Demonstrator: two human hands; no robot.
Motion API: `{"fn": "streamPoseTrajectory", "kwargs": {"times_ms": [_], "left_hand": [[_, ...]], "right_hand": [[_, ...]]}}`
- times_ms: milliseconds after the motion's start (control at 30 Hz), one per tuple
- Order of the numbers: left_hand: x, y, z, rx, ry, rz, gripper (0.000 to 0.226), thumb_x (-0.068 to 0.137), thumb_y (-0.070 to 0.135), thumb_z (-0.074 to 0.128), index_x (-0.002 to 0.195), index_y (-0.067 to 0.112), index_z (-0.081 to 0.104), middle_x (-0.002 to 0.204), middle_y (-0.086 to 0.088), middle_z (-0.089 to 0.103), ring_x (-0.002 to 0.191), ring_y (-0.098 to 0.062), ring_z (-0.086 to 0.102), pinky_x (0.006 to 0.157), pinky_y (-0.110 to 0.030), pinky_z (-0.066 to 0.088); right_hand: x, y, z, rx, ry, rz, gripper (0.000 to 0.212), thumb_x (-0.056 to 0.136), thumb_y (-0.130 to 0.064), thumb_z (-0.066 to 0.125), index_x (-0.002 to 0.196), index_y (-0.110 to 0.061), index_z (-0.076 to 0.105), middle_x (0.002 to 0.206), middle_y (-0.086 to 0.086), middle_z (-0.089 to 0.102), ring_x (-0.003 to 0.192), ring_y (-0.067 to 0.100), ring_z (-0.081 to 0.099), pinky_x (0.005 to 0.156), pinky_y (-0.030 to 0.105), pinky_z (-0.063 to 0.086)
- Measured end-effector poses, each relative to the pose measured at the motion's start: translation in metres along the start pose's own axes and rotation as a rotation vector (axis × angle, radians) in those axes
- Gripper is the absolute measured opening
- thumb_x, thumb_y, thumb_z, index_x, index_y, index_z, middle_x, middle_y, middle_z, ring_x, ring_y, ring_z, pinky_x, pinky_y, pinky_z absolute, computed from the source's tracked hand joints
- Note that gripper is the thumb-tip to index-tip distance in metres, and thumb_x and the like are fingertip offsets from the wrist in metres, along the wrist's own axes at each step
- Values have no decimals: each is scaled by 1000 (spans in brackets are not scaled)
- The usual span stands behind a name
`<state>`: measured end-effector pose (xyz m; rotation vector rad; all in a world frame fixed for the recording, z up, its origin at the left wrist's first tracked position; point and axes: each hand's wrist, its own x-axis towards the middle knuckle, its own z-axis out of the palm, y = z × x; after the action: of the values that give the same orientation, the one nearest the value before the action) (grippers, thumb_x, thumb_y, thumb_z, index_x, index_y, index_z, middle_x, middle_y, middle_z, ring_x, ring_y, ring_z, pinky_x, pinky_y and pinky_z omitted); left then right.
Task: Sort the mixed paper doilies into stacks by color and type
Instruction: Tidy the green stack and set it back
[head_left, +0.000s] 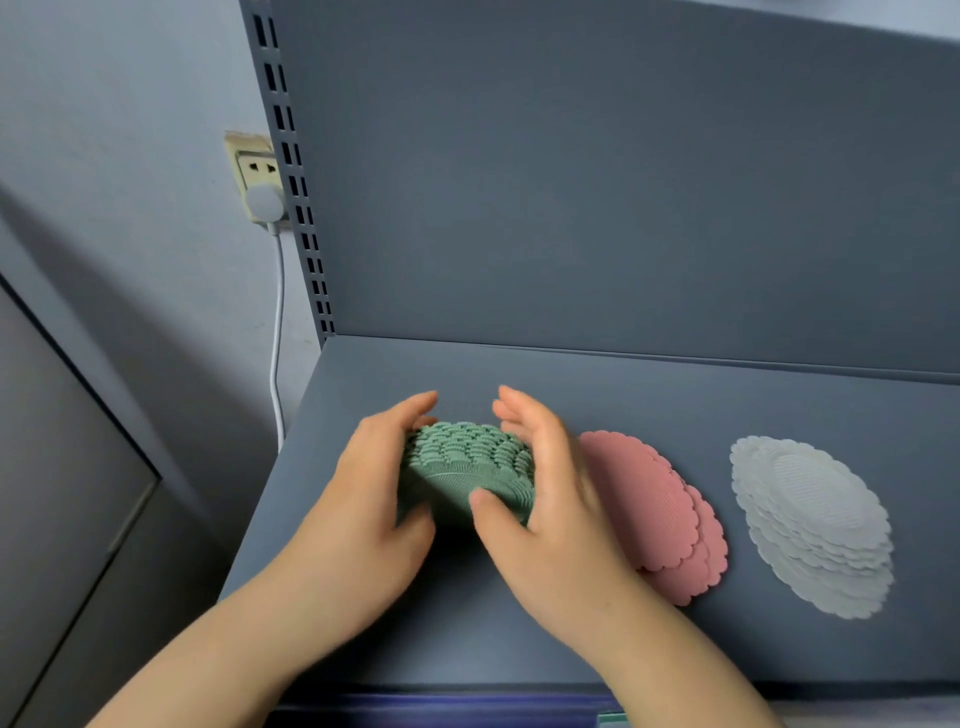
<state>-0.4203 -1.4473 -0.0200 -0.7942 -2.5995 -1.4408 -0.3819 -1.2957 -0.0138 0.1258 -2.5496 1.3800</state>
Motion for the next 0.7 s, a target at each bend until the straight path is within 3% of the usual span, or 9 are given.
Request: {"fn": "streamPoseTrajectory", "kwargs": {"times_ms": [167,367,533,633,700], "left_hand": [[-2,-6,4,76,-7,55,75,81,-1,64,121,50,27,122,33,34,115,26,28,88,7,19],[-5,-9,6,58,20,62,66,85,0,60,120,46,28,123,26,39,114,21,35,86,5,24],[-3,-3,-3,59,33,10,59,85,7,63,114,50,37,115,31,49,109,17,43,82,3,30],[-3,0,-21,74,71,-85,58,78,20,70,118,53,45,110,29,59,101,8,55,82,-8,42],[-3,-2,-34,82,63,-184,58,73,27,74,120,51,50,101,26,63,90,6,61,83,-21,48]], "right_hand": [[0,1,2,-29,-11,5,64,82,-5,52,131,-38,28,126,-18,35,117,-13,28,93,-1,19],[1,6,4,-52,-77,24,71,85,0,42,135,-38,10,124,-26,19,112,-27,12,89,-7,9],[3,6,-1,-162,-97,9,63,89,-10,45,142,-28,15,124,-18,25,106,-16,21,86,-9,10],[5,3,-3,-119,-18,13,58,86,-20,55,137,-31,31,126,-18,38,112,-12,33,94,1,24],[6,2,0,-32,-44,82,52,81,-26,59,130,-32,42,124,-15,47,114,-1,45,99,22,38]]}}
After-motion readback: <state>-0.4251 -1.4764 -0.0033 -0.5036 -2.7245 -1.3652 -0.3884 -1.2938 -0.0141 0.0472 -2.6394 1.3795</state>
